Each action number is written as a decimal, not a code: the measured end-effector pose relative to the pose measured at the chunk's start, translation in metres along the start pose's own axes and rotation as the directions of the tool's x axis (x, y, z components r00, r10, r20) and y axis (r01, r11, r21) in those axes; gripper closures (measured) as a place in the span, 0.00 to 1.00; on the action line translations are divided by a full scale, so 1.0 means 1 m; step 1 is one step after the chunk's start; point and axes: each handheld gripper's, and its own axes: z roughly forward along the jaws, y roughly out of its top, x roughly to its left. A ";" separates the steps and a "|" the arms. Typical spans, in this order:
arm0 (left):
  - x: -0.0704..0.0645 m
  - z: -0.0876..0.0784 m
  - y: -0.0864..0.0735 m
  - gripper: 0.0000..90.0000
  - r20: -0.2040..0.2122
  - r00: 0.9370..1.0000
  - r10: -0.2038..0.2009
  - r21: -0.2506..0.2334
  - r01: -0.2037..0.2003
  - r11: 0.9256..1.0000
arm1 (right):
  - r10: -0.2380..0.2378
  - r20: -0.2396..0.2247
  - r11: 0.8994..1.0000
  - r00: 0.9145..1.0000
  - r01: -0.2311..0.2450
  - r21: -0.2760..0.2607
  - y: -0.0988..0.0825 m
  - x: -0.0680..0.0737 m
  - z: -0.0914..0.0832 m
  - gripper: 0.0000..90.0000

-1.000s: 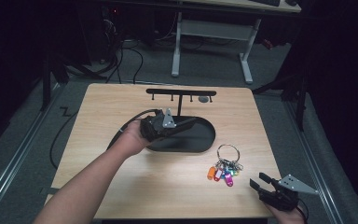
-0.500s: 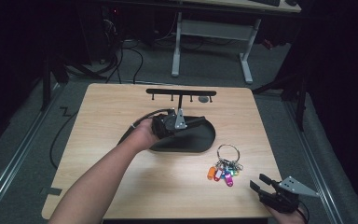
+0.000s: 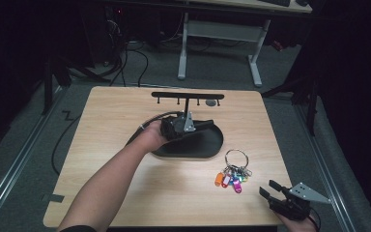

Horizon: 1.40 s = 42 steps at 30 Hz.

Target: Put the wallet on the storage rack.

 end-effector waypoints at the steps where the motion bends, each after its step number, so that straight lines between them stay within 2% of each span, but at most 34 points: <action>1: -0.001 0.001 -0.001 0.82 -0.002 1.000 0.010 0.007 -0.010 1.000 | 0.002 -0.001 1.000 1.000 -0.002 0.000 0.000 0.000 0.000 0.52; 6: -0.004 0.008 -0.002 0.82 -0.016 0.998 0.054 0.024 -0.053 0.998 | 0.001 0.000 1.000 1.000 -0.001 -0.003 0.000 -0.001 0.000 0.52; 12: 0.001 0.011 -0.008 0.82 -0.021 0.999 0.043 0.028 -0.043 0.999 | 0.002 0.000 1.000 1.000 -0.002 -0.001 -0.001 0.000 0.000 0.52; 15: 0.001 0.014 -0.011 0.82 -0.022 0.998 0.057 0.048 -0.056 0.997 | 0.002 0.001 1.000 1.000 -0.002 0.001 -0.001 -0.001 0.000 0.52; 18: 0.000 0.015 -0.012 0.82 -0.036 0.996 0.076 0.056 -0.074 0.996 | 0.003 0.001 1.000 1.000 -0.003 0.001 -0.001 -0.001 0.000 0.52; 23: -0.003 0.018 -0.018 0.81 -0.032 0.995 0.091 0.088 -0.088 0.992 | 0.006 0.002 1.000 1.000 -0.006 0.001 -0.001 0.000 0.000 0.52; 28: -0.009 0.018 -0.018 0.78 -0.048 0.995 0.086 0.098 -0.081 0.992 | 0.010 0.000 1.000 1.000 -0.010 0.004 -0.001 0.000 0.000 0.52; 31: -0.013 0.017 -0.017 0.76 -0.035 0.997 0.067 0.096 -0.064 0.993 | 0.014 0.000 1.000 1.000 -0.014 0.004 -0.001 0.000 0.000 0.52; 33: -0.015 0.015 -0.018 0.72 -0.017 0.999 0.034 0.084 -0.032 0.996 | 0.012 -0.001 1.000 1.000 -0.012 0.001 -0.001 -0.001 0.000 0.52; 34: -0.016 0.014 -0.018 0.72 -0.008 1.000 0.003 0.074 -0.002 0.997 | 0.013 -0.001 1.000 1.000 -0.013 0.001 -0.001 -0.001 0.000 0.52; 36: -0.016 0.014 -0.019 0.70 -0.006 1.000 -0.011 0.072 0.012 0.997 | 0.012 -0.003 1.000 1.000 -0.012 0.000 0.000 0.000 0.000 0.52; 37: -0.018 0.013 -0.021 0.69 0.005 0.999 -0.038 0.054 0.038 0.998 | 0.011 -0.004 1.000 1.000 -0.011 0.001 0.000 0.001 0.000 0.52; 42: -0.022 0.012 -0.024 0.65 0.028 0.998 -0.062 0.041 0.061 0.997 | 0.004 -0.009 1.000 1.000 -0.004 0.005 0.000 0.002 0.002 0.52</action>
